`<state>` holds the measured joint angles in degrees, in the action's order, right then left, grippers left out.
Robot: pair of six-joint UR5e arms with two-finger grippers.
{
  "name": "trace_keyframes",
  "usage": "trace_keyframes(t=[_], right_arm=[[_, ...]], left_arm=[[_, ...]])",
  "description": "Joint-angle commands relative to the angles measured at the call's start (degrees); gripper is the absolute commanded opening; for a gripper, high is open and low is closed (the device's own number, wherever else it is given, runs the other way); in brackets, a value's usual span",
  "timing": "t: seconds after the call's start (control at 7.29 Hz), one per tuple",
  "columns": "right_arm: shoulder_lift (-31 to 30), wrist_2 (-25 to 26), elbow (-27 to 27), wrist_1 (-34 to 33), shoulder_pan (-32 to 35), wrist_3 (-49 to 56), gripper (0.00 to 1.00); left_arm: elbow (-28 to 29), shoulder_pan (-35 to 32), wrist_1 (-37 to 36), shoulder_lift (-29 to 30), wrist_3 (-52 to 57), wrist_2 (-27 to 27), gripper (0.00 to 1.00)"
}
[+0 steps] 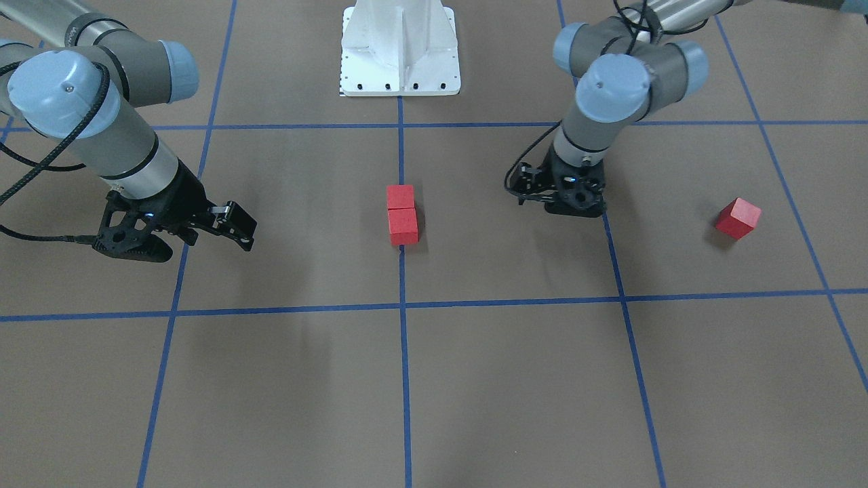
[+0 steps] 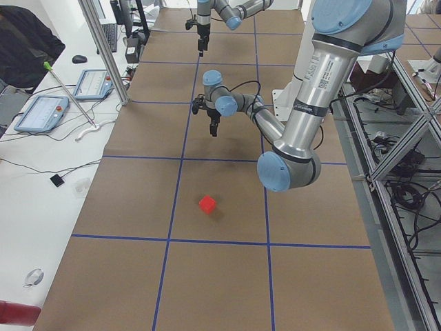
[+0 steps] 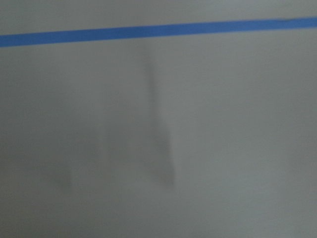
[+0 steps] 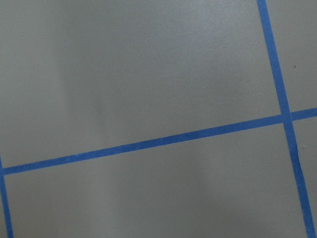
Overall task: Form red blocks into L shape at center
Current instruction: 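Open the left gripper and move it to the farthest red cube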
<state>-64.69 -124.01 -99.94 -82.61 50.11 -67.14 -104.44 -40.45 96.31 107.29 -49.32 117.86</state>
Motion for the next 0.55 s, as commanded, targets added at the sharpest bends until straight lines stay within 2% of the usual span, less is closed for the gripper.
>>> trace_keyframes(t=[0.0, 0.14, 0.27, 0.41], right_arm=[[0.0, 0.0, -0.1, 0.0, 0.1, 0.1, 1.0], [0.0, 0.0, -0.1, 0.0, 0.1, 0.1, 1.0], [-0.1, 0.0, -0.1, 0.0, 0.1, 0.1, 1.0], [-0.1, 0.0, -0.1, 0.1, 0.1, 0.1, 1.0]], left_arm=[[-3.6, -8.5, 6.0, -16.4, 21.0, 0.1, 1.0], [-3.1, -12.6, 8.3, -20.2, 32.1, 0.2, 1.0], [-0.9, -16.9, 8.2, -20.6, 45.1, 0.2, 1.0], [3.8, -20.9, 8.4, -20.3, 54.8, 0.7, 1.0]])
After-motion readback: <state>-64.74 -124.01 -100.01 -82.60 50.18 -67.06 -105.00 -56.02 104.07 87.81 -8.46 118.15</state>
